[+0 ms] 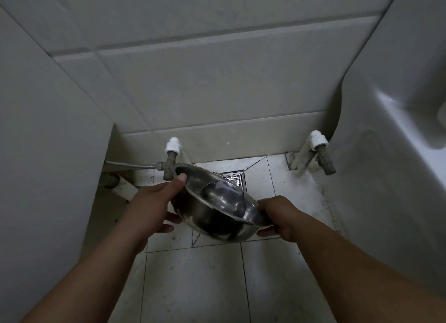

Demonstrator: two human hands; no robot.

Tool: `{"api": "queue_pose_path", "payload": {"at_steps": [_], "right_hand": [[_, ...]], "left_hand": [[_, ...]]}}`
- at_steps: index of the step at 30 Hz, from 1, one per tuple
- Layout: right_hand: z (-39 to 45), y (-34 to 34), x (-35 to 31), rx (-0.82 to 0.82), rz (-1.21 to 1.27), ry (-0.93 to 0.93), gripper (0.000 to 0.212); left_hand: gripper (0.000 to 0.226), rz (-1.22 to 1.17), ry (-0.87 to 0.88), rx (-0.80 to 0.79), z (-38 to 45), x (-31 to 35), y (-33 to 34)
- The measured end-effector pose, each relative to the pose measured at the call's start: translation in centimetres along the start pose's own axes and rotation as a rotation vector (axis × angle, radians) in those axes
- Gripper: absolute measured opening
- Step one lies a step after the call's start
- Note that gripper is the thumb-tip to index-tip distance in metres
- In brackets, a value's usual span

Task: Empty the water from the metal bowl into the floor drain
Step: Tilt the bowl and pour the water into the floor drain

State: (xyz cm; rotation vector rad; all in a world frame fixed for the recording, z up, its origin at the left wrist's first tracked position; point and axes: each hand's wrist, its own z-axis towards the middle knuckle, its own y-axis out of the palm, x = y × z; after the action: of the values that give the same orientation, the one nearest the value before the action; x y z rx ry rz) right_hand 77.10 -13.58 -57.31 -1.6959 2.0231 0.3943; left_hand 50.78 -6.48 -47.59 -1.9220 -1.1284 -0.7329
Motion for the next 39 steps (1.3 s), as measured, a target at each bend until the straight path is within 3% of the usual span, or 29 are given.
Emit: {"api": "queue_pose_path", "payload": {"at_steps": [11,27,39], "right_hand": [[0.7,-0.1,0.2,-0.005,0.057,0.008,0.028],[0.9,0.1,-0.1,-0.077,0.156,-0.014,0.025],[1.5,0.0,0.4,-0.14,0.249,-0.039,0.021]], "left_hand": [[0.025,0.04,0.032,0.014,0.4,0.8,0.2],[0.056,0.214,-0.038,-0.029,0.8,5.0,-0.8],[0.052,0.24,-0.061,-0.055,1.5,6.0,-1.4]]}}
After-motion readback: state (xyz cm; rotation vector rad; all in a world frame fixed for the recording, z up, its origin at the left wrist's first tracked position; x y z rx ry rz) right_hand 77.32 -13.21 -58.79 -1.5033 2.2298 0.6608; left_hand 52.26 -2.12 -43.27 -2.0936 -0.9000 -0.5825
